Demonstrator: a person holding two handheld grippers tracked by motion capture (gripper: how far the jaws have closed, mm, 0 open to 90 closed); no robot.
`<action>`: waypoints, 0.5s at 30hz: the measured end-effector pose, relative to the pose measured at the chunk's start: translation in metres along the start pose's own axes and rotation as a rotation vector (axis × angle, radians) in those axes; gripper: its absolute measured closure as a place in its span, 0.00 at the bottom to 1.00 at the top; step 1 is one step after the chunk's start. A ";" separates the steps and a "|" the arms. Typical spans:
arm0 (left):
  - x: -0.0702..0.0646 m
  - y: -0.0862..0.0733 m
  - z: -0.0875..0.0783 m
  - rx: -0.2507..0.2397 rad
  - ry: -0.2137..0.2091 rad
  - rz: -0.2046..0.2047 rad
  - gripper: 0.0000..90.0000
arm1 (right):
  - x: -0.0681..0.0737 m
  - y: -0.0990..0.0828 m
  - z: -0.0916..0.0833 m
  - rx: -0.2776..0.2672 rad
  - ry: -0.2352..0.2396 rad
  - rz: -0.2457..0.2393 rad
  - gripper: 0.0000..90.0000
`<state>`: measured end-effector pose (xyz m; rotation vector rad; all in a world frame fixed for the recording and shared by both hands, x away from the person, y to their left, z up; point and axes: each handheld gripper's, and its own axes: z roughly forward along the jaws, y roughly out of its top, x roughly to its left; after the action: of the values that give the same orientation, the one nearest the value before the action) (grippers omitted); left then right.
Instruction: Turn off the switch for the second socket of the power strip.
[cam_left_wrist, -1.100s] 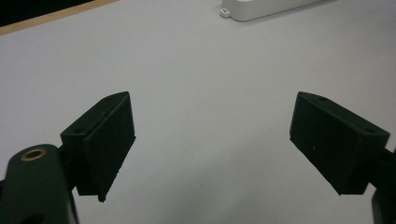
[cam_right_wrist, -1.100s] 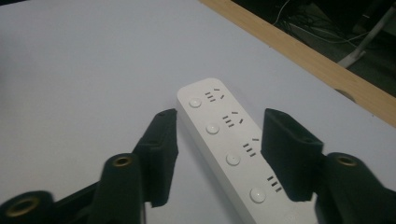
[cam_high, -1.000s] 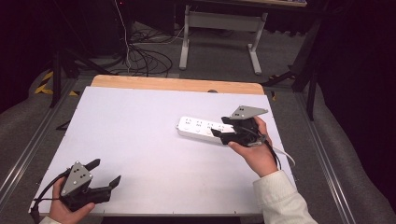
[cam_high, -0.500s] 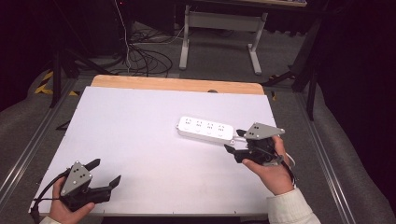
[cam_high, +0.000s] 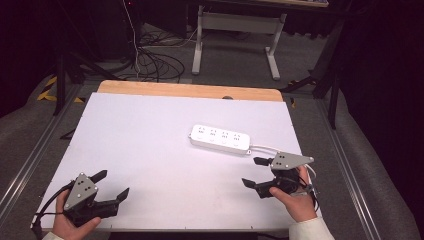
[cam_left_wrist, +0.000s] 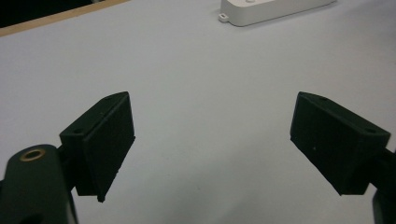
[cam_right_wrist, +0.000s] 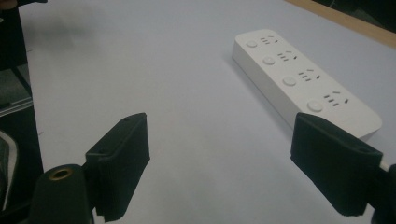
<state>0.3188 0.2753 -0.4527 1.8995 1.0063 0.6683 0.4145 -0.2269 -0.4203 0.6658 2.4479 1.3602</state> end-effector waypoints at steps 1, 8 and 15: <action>0.000 0.000 0.000 0.000 0.003 0.001 0.16 | 0.000 -0.004 0.001 -0.003 0.005 0.004 0.22; 0.000 0.000 0.000 -0.001 0.003 0.006 0.16 | 0.005 -0.029 0.009 -0.023 0.024 0.020 0.20; 0.000 -0.001 0.001 -0.003 0.009 0.009 0.16 | 0.009 -0.050 0.014 -0.024 0.010 0.033 0.20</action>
<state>0.3192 0.2754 -0.4538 1.9017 1.0022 0.6838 0.3997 -0.2351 -0.4701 0.6979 2.4343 1.4060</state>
